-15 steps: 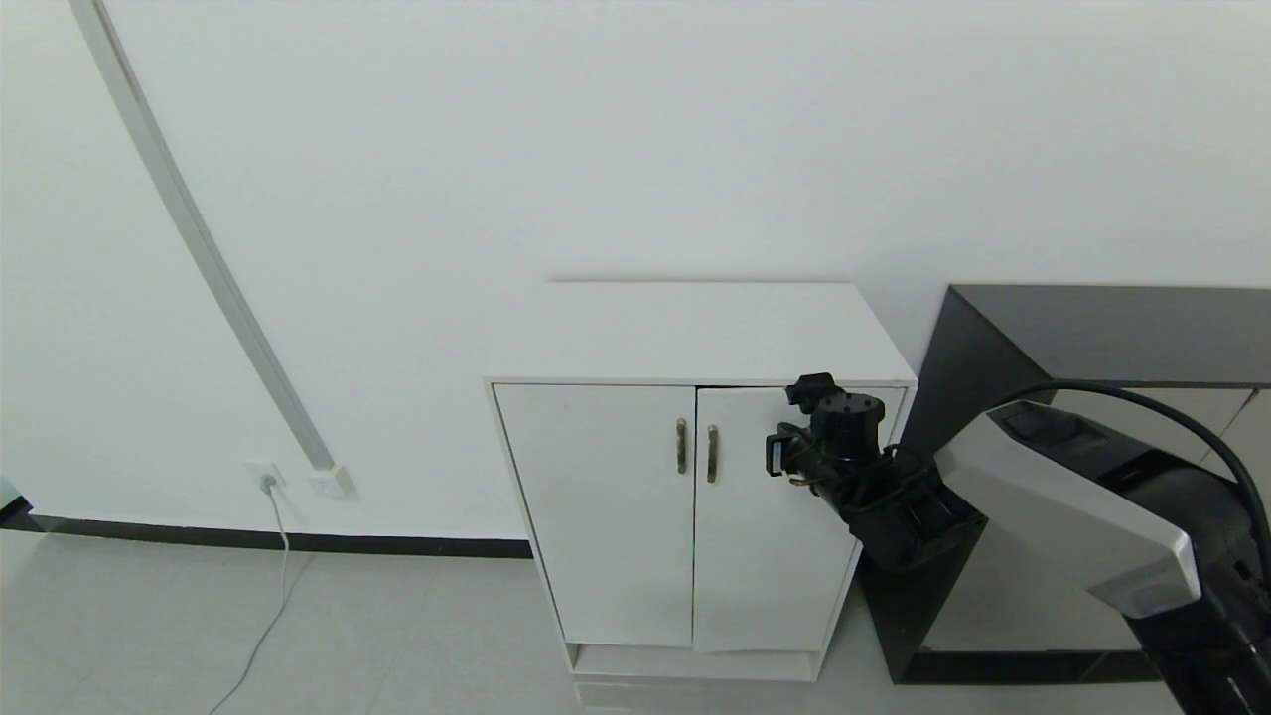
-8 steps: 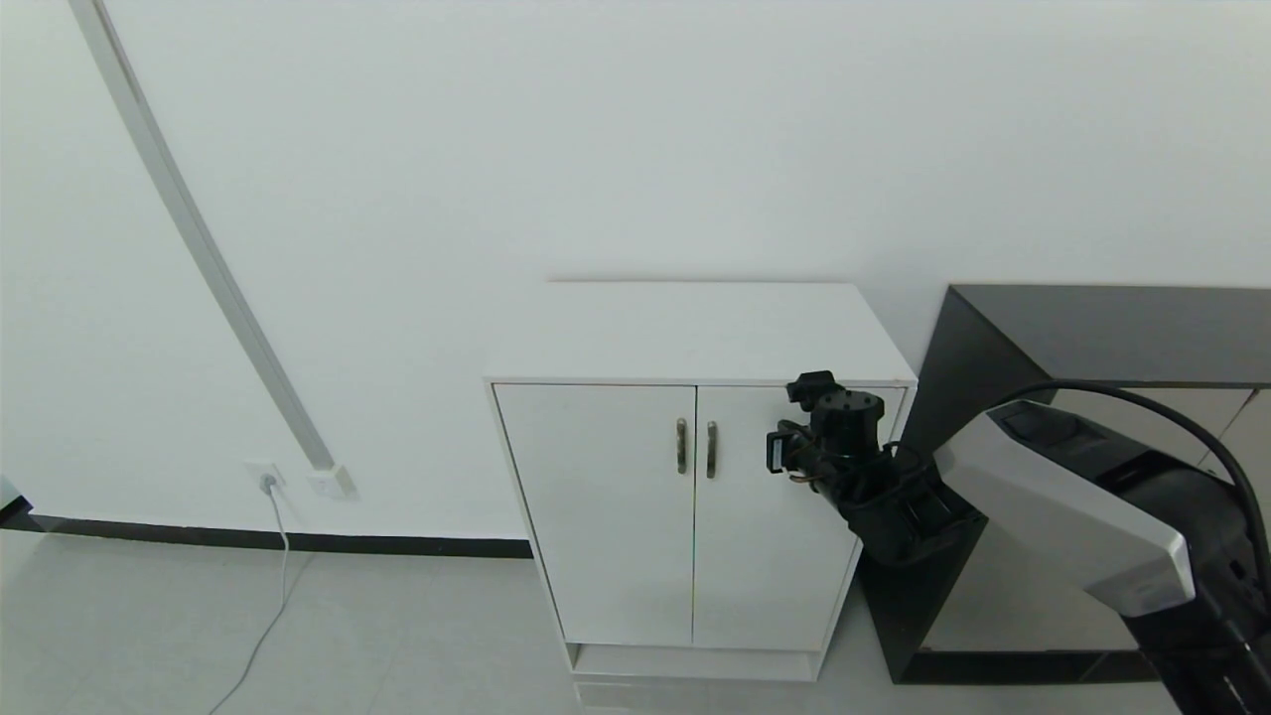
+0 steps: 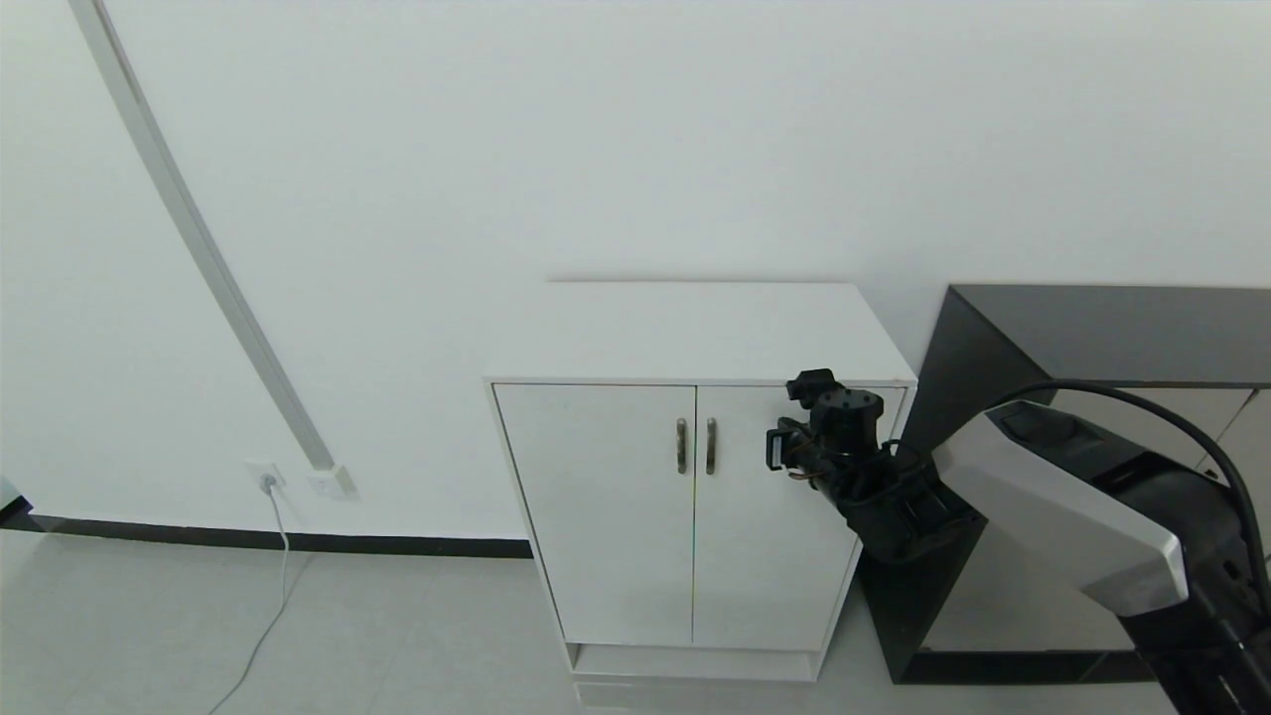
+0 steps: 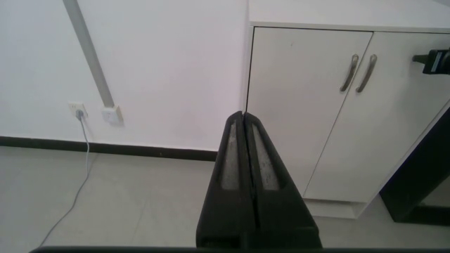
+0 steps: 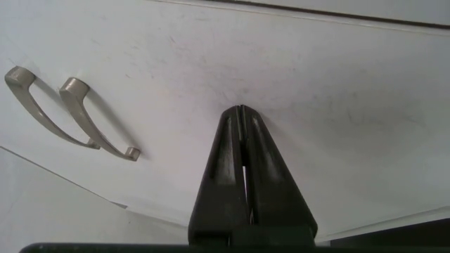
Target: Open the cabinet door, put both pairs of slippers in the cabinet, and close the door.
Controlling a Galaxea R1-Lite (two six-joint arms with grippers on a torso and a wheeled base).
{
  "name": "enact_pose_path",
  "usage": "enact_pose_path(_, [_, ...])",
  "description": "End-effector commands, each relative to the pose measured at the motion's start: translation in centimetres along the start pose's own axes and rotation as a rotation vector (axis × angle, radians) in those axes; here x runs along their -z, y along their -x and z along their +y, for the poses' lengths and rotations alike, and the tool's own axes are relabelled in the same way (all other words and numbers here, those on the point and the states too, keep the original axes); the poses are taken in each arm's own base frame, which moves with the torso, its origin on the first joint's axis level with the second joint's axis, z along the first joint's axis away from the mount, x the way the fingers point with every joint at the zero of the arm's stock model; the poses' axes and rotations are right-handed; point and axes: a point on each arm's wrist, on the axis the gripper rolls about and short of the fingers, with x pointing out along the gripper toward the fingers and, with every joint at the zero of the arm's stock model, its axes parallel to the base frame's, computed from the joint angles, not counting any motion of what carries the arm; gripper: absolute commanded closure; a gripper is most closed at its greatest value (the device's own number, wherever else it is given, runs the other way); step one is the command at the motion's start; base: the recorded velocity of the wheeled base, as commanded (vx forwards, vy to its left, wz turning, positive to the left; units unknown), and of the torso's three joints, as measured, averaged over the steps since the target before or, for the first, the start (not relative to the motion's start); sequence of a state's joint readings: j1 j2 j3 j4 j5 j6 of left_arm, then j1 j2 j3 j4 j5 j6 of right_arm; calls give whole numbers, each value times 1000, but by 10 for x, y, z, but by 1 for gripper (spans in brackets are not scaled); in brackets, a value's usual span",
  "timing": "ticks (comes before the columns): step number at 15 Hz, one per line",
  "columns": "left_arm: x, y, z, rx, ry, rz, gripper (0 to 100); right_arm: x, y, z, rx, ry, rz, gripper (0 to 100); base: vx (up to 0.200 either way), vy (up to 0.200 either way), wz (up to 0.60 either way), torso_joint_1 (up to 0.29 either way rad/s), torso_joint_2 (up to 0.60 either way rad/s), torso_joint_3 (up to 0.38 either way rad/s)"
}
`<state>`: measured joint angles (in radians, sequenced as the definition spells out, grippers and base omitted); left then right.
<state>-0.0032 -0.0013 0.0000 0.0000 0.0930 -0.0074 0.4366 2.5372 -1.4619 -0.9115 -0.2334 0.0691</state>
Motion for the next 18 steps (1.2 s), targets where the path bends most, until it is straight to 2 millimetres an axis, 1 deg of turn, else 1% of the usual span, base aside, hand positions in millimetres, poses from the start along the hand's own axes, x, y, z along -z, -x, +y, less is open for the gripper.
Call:
enact_pose_path(1, [0,0,0,-1,0,1,100,3,-2,0,1,2,9,100,0,0,0,0,0,0])
enact_pose_path(6, [0,0,0,1,0,1,100,4,-4,0,1,3,11,100,0,0,0,0,0,0])
enact_pose_path(9, [0,0,0,1,0,1,100,2,2,0,0,3,18,100,0,0,0,0,0,0])
enact_pose_path(13, [0,0,0,-1,0,1,100,-1,29,-4,-1,7,39,100,0,0,0,0,0,0])
enact_pose_path(15, [0,0,0,1,0,1,100,-8,49,-7,-1,7,34,100,0,0,0,0,0,0])
enact_pose_path(16, [0,0,0,1,0,1,100,-11,55,-9,-2,6,31,100,0,0,0,0,0,0])
enact_pose_path(17, [0,0,0,1,0,1,100,-15,65,-11,0,5,27,100,0,0,0,0,0,0])
enact_pose_path(18, [0,0,0,-1,0,1,100,-18,79,-13,-2,4,22,100,0,0,0,0,0,0])
